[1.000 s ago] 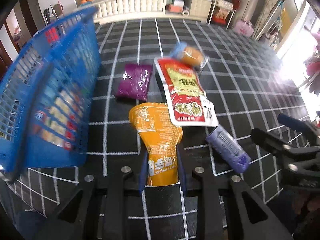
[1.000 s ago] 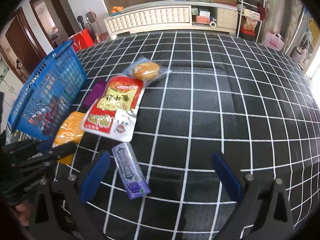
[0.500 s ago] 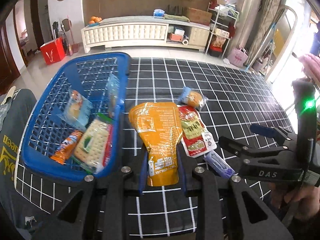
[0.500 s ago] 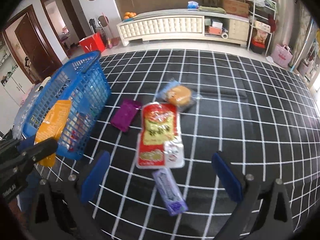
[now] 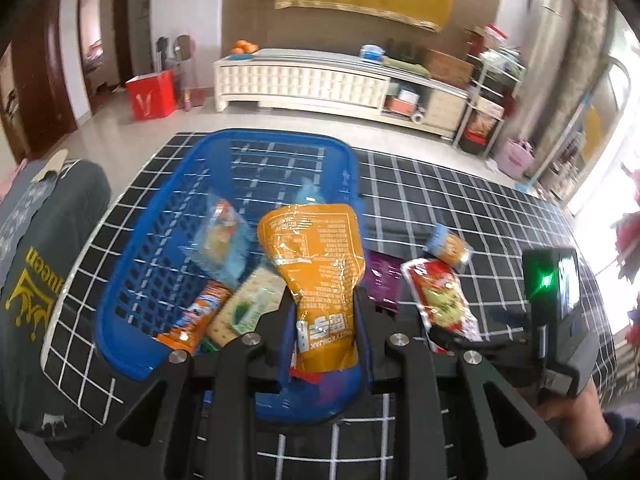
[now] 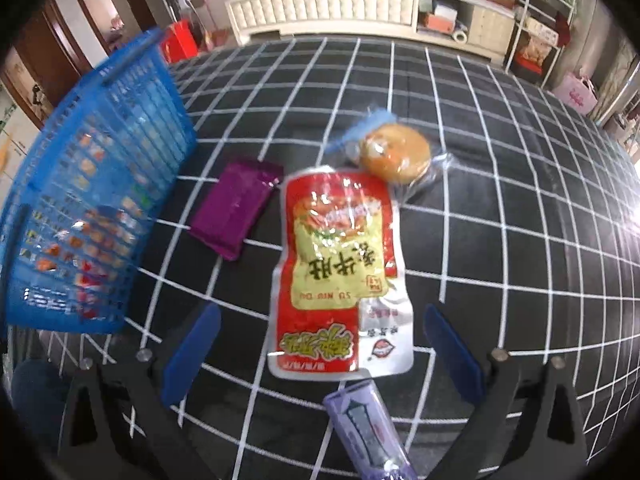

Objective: Organize snacks
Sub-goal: 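Grasp the orange pouch with the left tool and carry it over the basket, then lower the orange pouch into the basket and open the left tool while the right tool grasps the red-and-yellow bag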

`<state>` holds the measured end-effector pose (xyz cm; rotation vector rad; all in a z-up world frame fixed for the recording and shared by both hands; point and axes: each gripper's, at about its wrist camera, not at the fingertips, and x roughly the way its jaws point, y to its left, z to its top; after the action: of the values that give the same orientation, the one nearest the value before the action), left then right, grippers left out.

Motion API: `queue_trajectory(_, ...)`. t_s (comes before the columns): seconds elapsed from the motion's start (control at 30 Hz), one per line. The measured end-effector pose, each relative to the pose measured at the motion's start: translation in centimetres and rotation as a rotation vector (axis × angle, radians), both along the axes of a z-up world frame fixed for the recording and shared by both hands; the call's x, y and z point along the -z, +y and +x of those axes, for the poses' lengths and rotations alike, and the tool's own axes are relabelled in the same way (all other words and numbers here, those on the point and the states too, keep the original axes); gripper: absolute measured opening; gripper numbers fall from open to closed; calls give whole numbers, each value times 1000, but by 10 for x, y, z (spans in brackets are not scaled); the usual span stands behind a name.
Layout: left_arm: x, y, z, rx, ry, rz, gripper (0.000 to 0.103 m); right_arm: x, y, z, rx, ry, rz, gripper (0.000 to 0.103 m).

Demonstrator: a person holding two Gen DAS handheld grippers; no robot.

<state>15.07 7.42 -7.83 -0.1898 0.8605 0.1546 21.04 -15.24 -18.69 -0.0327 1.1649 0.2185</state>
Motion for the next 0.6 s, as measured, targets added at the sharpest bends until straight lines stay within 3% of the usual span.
queue_trajectory(0.3, 7, 33, 16, -41, 76, 18, 25, 12, 3, 20, 37, 13, -29, 102)
queue_trajectory(0.6, 14, 58, 33, -12, 120, -9, 28, 20, 10, 20, 21, -13, -103, 80)
